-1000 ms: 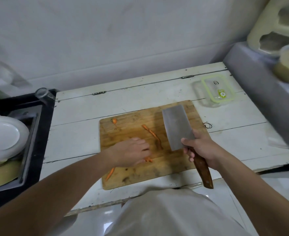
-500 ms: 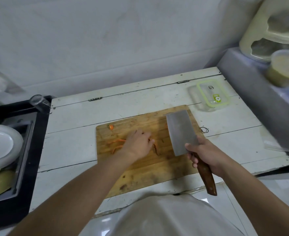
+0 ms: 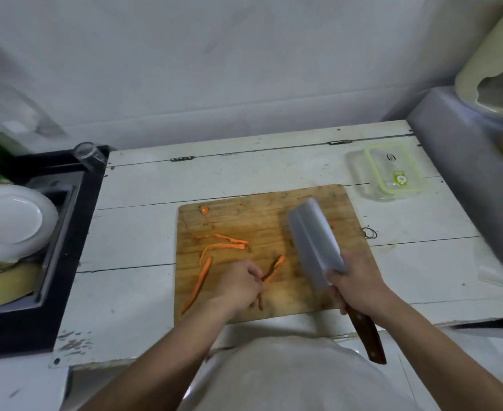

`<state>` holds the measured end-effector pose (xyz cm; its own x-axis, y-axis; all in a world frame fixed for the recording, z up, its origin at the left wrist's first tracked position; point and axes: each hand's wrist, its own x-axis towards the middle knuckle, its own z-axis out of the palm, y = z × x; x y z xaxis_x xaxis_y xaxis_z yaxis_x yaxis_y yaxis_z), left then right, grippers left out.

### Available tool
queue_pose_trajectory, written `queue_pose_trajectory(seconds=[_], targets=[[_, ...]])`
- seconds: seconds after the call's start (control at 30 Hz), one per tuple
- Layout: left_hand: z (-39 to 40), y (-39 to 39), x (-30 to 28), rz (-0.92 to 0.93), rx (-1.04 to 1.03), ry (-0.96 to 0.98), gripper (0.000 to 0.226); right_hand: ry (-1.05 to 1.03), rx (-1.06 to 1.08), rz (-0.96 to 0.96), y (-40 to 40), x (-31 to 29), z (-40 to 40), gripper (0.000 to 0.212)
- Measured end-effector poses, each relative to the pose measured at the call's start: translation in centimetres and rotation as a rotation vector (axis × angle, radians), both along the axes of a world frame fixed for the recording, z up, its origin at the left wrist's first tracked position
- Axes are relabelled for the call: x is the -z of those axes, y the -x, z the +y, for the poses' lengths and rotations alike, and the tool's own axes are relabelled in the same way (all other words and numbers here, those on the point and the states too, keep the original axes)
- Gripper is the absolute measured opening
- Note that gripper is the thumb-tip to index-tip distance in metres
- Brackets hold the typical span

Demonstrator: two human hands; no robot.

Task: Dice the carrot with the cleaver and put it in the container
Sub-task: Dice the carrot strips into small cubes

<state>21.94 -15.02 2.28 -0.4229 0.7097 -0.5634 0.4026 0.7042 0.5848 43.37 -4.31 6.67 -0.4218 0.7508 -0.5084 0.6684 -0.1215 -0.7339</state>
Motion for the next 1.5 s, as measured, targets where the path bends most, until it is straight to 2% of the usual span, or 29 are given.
queue_pose_trajectory(seconds=[0.07, 0.2, 0.37, 0.5, 0.57, 0.63, 0.7, 0.73, 0.8, 0.93, 1.03, 1.17, 1.23, 1.3, 1.37, 1.43, 1.5], targets=[[-0.5, 1.3, 0.0, 0.064, 0.037, -0.02, 0.013, 0.017, 0.003, -0.004, 0.2, 0.0, 0.0, 0.005], [-1.8, 1.9, -0.1, 0.389, 0.195, -0.068, 0.014, 0.027, -0.016, -0.028, 0.4, 0.5, 0.1, 0.007], [-2.1, 0.5, 0.4, 0.428, 0.236, -0.223, 0.033, -0.007, -0.038, -0.063, 0.9, 0.7, -0.6, 0.01], [-0.9, -1.4, 0.7, 0.493, 0.285, -0.188, 0.035, -0.014, -0.017, -0.055, 1.0, 0.4, -1.1, 0.014], [0.5, -2.7, 0.4, 0.435, 0.161, -0.153, 0.024, -0.018, -0.013, -0.073, 1.1, 0.5, -1.1, 0.015], [2.1, -3.3, -0.1, 0.244, -0.05, -0.118, 0.011, -0.05, -0.029, -0.115, 1.5, 0.3, -1.2, 0.014], [2.9, -3.2, 0.1, 0.11, -0.147, -0.102, 0.016, -0.104, -0.041, -0.166, 1.7, -0.1, -1.1, 0.011], [2.8, -3.1, 0.2, 0.114, -0.125, -0.088, 0.019, -0.134, -0.04, -0.191, 1.7, -0.1, -0.9, 0.011], [2.0, -3.4, 0.2, 0.216, -0.052, -0.075, 0.027, -0.187, -0.025, -0.226, 1.6, -0.1, -0.4, 0.014], [1.0, -5.1, 0.9, 0.47, 0.138, -0.168, 0.052, -0.192, 0.013, -0.216, 1.0, -0.4, 0.2, 0.012], [2.2, -4.6, 1.9, 0.633, 0.337, -0.294, 0.038, -0.187, -0.001, -0.211, 0.4, -1.3, 0.3, 0.009], [2.6, 0.0, 0.8, 0.445, 0.805, -0.373, 0.046, -0.18, -0.057, -0.194, -0.8, -1.8, 0.3, 0.007], [1.6, 2.5, 0.6, 0.406, 0.882, -0.391, 0.047, -0.182, -0.11, -0.187, -1.3, -1.7, 0.1, 0.006], [0.2, 4.4, 1.2, 0.444, 0.84, -0.425, 0.053, -0.219, -0.205, -0.188, -1.8, -1.5, -0.2, 0.008], [-1.0, 4.8, 1.8, 0.583, 0.761, -0.491, 0.051, -0.312, -0.32, -0.246, -1.9, -1.5, -0.6, 0.006], [-2.5, 3.5, 2.2, 0.644, 0.489, -0.574, 0.041, -0.409, -0.411, -0.329, -1.9, -1.7, -1.1, 0.012], [-4.5, 1.4, 2.4, 0.606, 0.163, -0.604, 0.031, -0.471, -0.465, -0.385, -1.5, -1.8, -1.7, 0.018]])
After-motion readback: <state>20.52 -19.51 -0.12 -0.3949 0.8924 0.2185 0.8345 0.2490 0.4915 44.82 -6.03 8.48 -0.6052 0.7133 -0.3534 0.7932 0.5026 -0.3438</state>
